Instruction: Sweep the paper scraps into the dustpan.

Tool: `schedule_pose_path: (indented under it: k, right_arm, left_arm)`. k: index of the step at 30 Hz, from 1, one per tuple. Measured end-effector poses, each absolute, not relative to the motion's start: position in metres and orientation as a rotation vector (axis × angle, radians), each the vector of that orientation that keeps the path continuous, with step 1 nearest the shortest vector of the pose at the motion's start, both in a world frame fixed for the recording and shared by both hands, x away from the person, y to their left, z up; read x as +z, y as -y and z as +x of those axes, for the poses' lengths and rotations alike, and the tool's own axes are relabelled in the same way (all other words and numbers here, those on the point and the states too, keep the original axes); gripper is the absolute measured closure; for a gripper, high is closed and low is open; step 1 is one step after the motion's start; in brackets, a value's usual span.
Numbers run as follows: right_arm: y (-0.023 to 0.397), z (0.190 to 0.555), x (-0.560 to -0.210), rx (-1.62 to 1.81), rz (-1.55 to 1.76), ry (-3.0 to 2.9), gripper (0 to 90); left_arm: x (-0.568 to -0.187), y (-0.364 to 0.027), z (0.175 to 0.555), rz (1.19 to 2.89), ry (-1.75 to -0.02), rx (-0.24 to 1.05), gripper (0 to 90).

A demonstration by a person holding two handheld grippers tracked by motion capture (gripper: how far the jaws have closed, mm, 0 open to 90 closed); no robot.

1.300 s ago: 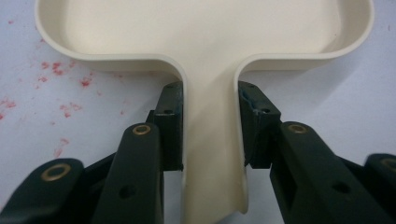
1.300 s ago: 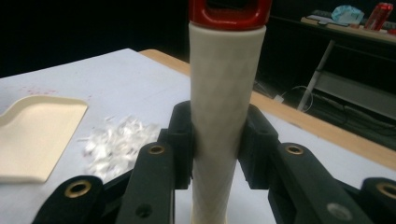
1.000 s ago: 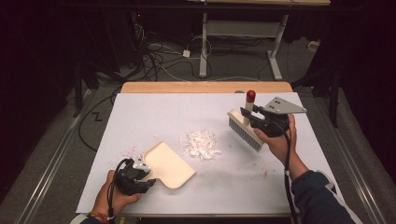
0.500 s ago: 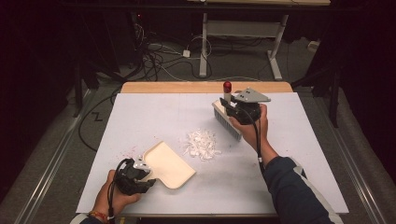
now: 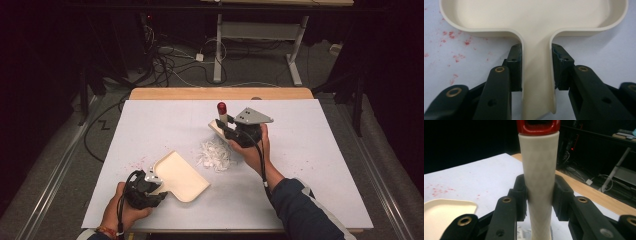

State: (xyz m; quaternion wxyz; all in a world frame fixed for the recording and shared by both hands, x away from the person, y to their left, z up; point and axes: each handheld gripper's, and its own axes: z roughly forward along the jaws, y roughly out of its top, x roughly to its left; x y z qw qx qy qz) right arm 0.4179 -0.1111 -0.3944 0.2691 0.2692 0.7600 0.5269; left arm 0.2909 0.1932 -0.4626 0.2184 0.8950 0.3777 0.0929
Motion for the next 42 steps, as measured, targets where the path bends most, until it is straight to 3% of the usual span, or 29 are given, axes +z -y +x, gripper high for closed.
schedule_pose_path:
  k: [42]
  right_arm:
    - [0.054, 0.36, -0.393, 1.579, 0.537, -2.171, 70.0]
  left_arm:
    - [-0.464, -0.172, 0.298, 2.487, -1.032, 0.229, 63.4]
